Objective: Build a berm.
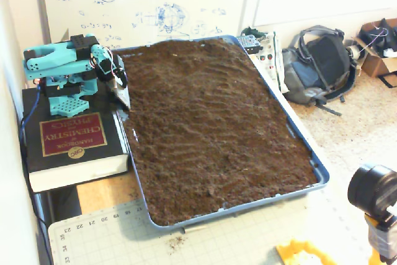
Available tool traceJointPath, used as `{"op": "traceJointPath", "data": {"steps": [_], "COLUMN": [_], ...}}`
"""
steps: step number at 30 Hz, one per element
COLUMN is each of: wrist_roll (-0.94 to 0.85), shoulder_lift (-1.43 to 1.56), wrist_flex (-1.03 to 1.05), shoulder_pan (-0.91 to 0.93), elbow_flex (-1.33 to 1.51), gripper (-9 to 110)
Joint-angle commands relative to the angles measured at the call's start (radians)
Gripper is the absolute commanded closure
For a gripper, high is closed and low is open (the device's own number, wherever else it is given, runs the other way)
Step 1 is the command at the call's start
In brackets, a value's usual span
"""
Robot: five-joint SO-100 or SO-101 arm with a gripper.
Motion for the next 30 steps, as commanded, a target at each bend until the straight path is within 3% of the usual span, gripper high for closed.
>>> {"op": "traceJointPath", "data": {"steps": [1,7,20,30], "wrist_roll": [0.015,0.017,0.018,0.005], "shoulder_lift": [0.011,-0.086,-0.963,-1.422], "wrist_flex": [-0.002,-0.077,-0.221,0.138], "shoulder_pan": [0.006,-0.005,-0.075,-0.241], "elbow_flex": [-0.034,-0.259,-0.867,-1.261], "gripper": [101,101,101,101]}}
